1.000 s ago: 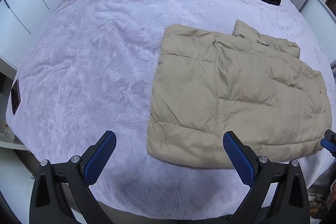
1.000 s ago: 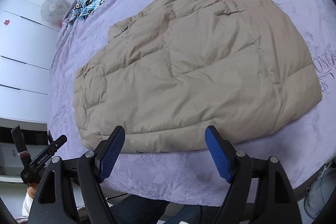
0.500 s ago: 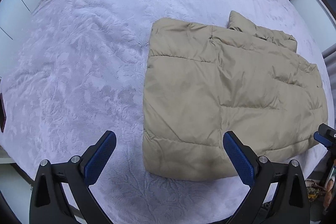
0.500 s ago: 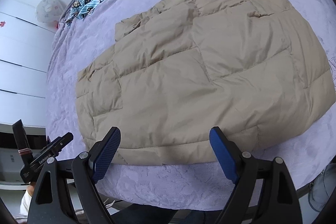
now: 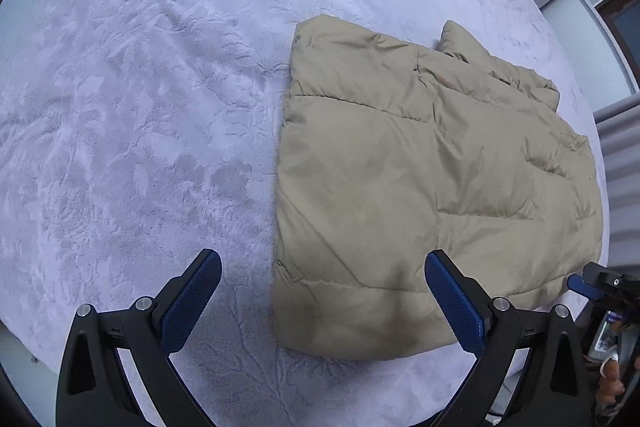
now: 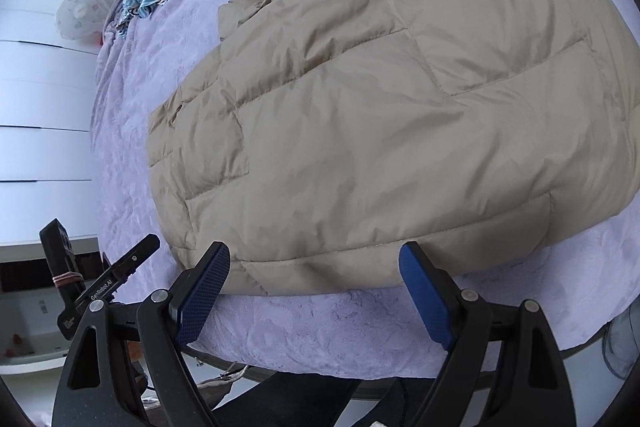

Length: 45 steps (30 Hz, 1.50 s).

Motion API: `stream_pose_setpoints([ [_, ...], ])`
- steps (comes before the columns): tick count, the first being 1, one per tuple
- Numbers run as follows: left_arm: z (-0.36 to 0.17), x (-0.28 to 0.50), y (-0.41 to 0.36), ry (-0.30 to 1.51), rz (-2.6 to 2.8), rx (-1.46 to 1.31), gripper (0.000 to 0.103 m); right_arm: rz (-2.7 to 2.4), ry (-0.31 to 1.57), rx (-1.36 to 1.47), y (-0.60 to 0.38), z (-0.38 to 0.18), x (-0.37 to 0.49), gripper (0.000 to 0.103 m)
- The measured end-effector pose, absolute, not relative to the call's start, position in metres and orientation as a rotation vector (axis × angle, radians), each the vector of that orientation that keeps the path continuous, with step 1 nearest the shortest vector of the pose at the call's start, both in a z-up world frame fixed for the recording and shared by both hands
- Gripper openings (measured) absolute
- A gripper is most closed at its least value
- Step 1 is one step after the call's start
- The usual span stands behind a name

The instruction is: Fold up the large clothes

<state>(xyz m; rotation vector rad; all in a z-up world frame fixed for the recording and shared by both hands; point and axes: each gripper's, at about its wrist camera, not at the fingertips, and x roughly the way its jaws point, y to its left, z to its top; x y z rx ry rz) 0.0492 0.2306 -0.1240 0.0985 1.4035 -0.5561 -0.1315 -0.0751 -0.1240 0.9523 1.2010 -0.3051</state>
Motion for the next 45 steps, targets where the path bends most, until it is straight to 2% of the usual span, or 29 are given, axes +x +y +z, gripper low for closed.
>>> stream_pose_setpoints([
  [11,-0.166,0.104,0.249,1.535,-0.729,-0.043,0.102,-0.319,1.242,0.957,-0.063,-0.136,-0.116,0.089],
  [24,-0.214,0.110,0.159,1.682,-1.176,-0.101,0.102,-0.365,1.296,0.935,-0.059,-0.147,-0.106,0.089],
  [28,-0.222,0.103,0.140,1.701,-1.225,-0.045,0.101,-0.371,1.295,0.936,-0.061,-0.146,-0.105,0.089],
  [30,-0.218,0.102,0.140,1.705,-1.247,-0.029,0.073,-0.377,1.291,0.918,-0.065,-0.141,-0.107,0.089],
  [31,-0.217,0.103,0.141,1.726,-1.271,-0.056,0.054,-0.382,1.286,0.904,-0.068,-0.138,-0.107,0.089],
  [32,-0.214,0.104,0.142,1.734,-1.282,-0.081,0.043,-0.391,1.277,0.888,-0.072,-0.133,-0.108,0.089],
  [35,-0.198,0.103,0.142,1.710,-1.284,-0.071,0.032,-0.421,1.237,0.868,-0.087,-0.123,-0.112,0.089],
  [40,-0.155,0.093,0.141,1.638,-1.297,-0.077,0.031,-0.478,1.164,0.853,-0.117,-0.116,-0.117,0.088],
  [41,-0.147,0.090,0.140,1.627,-1.298,-0.089,0.031,-0.484,1.153,0.843,-0.122,-0.115,-0.116,0.085],
  [42,-0.136,0.087,0.138,1.615,-1.294,-0.101,0.031,-0.485,1.137,0.828,-0.126,-0.115,-0.114,0.067],
  [43,-0.127,0.084,0.137,1.605,-1.286,-0.108,0.031,-0.471,1.128,0.812,-0.131,-0.117,-0.111,0.037],
  [44,-0.117,0.080,0.138,1.594,-1.277,-0.113,0.031,-0.455,1.128,0.803,-0.136,-0.120,-0.107,0.027],
  [45,-0.107,0.075,0.136,1.582,-1.268,-0.118,0.031,-0.437,1.126,0.799,-0.140,-0.124,-0.103,0.022],
])
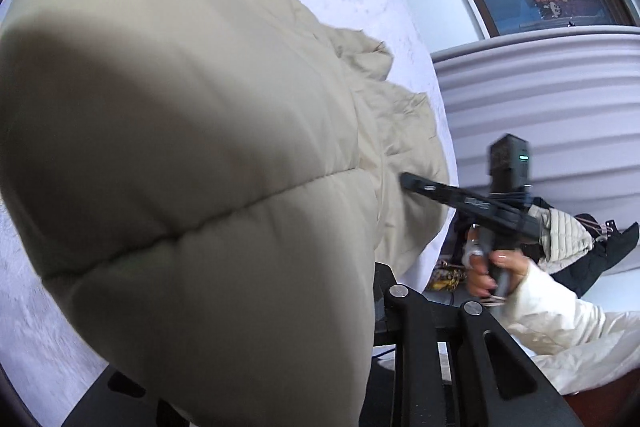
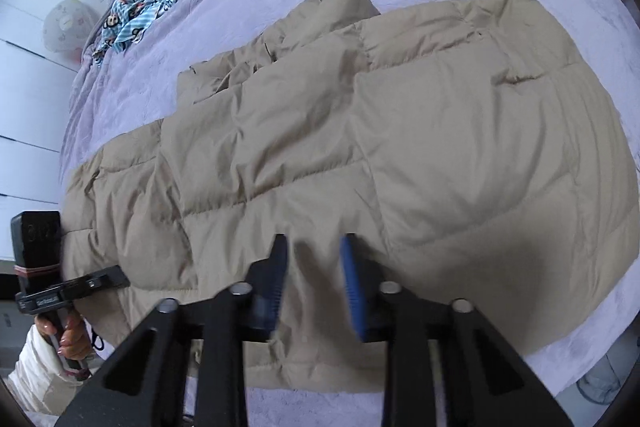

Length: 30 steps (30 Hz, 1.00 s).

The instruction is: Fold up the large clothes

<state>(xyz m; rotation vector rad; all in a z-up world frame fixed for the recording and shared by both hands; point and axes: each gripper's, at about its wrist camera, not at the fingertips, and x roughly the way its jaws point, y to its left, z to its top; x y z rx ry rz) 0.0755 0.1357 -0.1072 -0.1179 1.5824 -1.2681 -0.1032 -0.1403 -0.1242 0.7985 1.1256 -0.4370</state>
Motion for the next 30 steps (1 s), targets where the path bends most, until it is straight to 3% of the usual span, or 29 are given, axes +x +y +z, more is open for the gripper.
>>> stream_pose_setpoints([
  [6,-0.046,0.030,0.090,1.497,-1.218,-0.053,0.031,-0.327,1.137,0.822,-0.165,-0.169,-0.076,0.017],
  [12,-0.019,-0.015,0.018,1.489,-1.159,0.089,0.031,-0.238,1.149,0.883,-0.179,-0.202,-0.064,0.009],
  [19,-0.011,-0.047,-0.068,1.511,-1.197,0.275,0.031,-0.213,1.072,1.018,-0.205,-0.181,-0.109,0.013],
  [21,-0.020,-0.053,-0.092,1.559,-1.252,0.293,0.046,-0.236,1.011,1.063,-0.217,-0.168,-0.142,0.013],
  [22,-0.026,-0.054,-0.101,1.600,-1.291,0.267,0.064,-0.253,0.982,1.082,-0.222,-0.163,-0.158,0.013],
  [23,-0.034,-0.054,-0.110,1.646,-1.324,0.231,0.074,-0.275,0.947,1.111,-0.227,-0.158,-0.179,0.013],
  [28,-0.077,-0.061,-0.153,1.764,-1.406,0.110,0.075,-0.374,0.856,1.194,-0.232,-0.146,-0.253,0.018],
  [29,-0.084,-0.061,-0.158,1.774,-1.401,0.094,0.075,-0.397,0.844,1.206,-0.230,-0.142,-0.267,0.022],
  [30,-0.089,-0.061,-0.165,1.775,-1.397,0.083,0.075,-0.418,0.836,1.210,-0.227,-0.138,-0.278,0.042],
])
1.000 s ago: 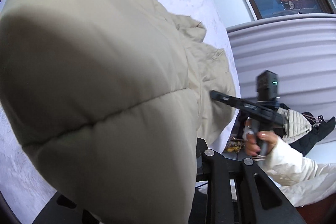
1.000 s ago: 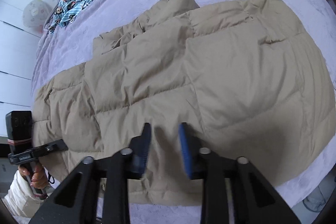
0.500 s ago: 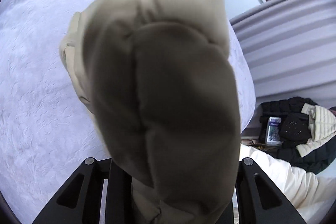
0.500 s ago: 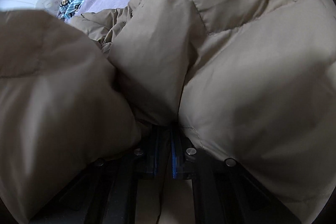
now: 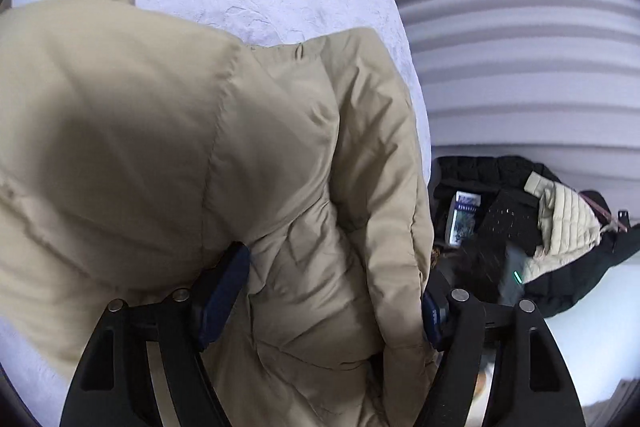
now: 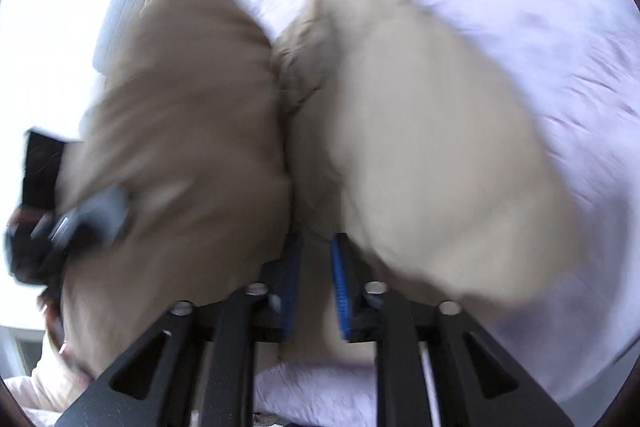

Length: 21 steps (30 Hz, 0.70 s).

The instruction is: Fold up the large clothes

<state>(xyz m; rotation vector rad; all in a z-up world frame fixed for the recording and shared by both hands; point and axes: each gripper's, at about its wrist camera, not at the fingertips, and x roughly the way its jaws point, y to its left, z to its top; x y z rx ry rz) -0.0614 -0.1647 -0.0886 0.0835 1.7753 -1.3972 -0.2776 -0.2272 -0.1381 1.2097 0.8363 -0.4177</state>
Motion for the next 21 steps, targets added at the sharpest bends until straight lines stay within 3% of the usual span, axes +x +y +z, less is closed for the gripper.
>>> stream_pose_setpoints([
  [1,-0.093,-0.064,-0.169,1.771,-1.391,0.077,0.075,-0.439,0.825,1.205,-0.224,-0.132,-0.289,0.067],
  [3,-0.097,-0.066,-0.181,1.758,-1.380,0.091,0.075,-0.481,0.796,1.165,-0.214,-0.114,-0.305,0.080],
  [9,-0.089,-0.085,-0.224,1.655,-1.358,0.214,0.075,-0.368,0.738,1.027,-0.177,-0.063,-0.304,0.084],
  [15,-0.028,-0.065,-0.187,1.261,-1.315,0.234,0.075,-0.441,0.880,0.843,-0.177,-0.067,-0.232,0.084],
  [16,-0.022,-0.055,-0.177,1.207,-1.268,0.249,0.075,-0.482,0.883,0.818,-0.182,-0.067,-0.228,0.074],
  [17,-0.020,-0.045,-0.166,1.154,-1.198,0.271,0.075,-0.519,0.875,0.791,-0.185,-0.067,-0.220,0.058],
  [18,-0.024,-0.035,-0.158,1.126,-1.138,0.288,0.075,-0.538,0.880,0.772,-0.190,-0.068,-0.220,0.023],
  [21,-0.059,-0.005,-0.142,1.163,-0.975,0.328,0.075,-0.609,0.861,0.810,-0.206,-0.074,-0.237,0.017],
])
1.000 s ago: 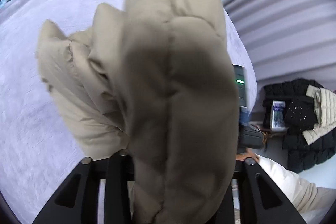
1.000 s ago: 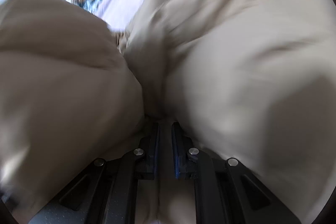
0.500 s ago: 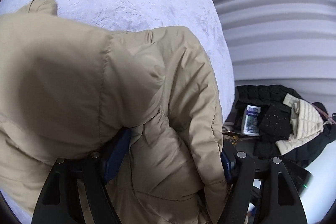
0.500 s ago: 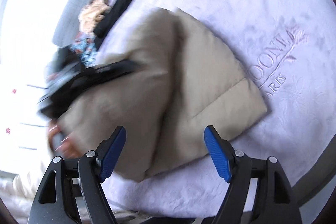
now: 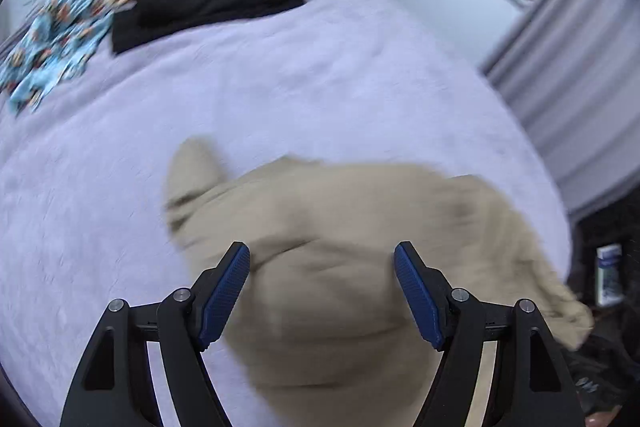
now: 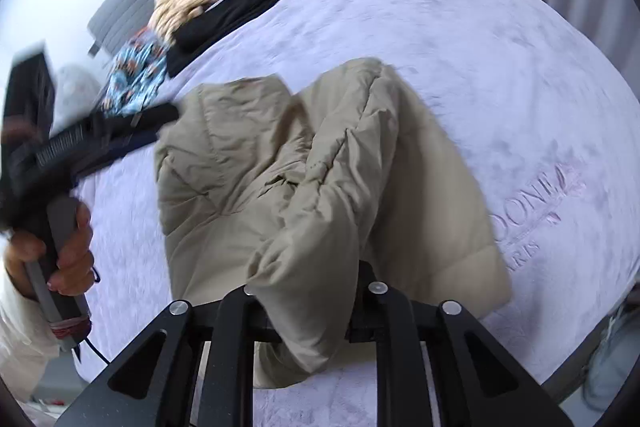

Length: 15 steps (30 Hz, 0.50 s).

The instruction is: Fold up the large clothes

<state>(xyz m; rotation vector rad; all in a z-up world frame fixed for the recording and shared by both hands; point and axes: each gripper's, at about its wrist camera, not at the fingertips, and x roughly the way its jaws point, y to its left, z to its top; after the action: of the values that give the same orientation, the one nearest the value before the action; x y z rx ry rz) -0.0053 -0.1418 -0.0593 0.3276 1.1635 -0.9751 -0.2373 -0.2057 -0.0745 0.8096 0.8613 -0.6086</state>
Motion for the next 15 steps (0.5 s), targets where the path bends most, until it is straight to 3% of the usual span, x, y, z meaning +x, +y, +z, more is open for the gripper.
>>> stream_pose_setpoints([
  [3,-0.092,-0.008,-0.154,1.214,-0.942,0.312,0.075,-0.652,0.872,0.867,-0.218,-0.092,-0.261,0.017],
  [11,-0.112,-0.074,-0.232,1.072,-0.979,0.477,0.075,-0.734,0.865,0.932,-0.239,-0.132,-0.307,0.017],
  [15,-0.117,-0.080,-0.244,1.084,-0.948,0.497,0.078,-0.725,0.846,0.991,-0.268,-0.160,-0.324,0.028],
])
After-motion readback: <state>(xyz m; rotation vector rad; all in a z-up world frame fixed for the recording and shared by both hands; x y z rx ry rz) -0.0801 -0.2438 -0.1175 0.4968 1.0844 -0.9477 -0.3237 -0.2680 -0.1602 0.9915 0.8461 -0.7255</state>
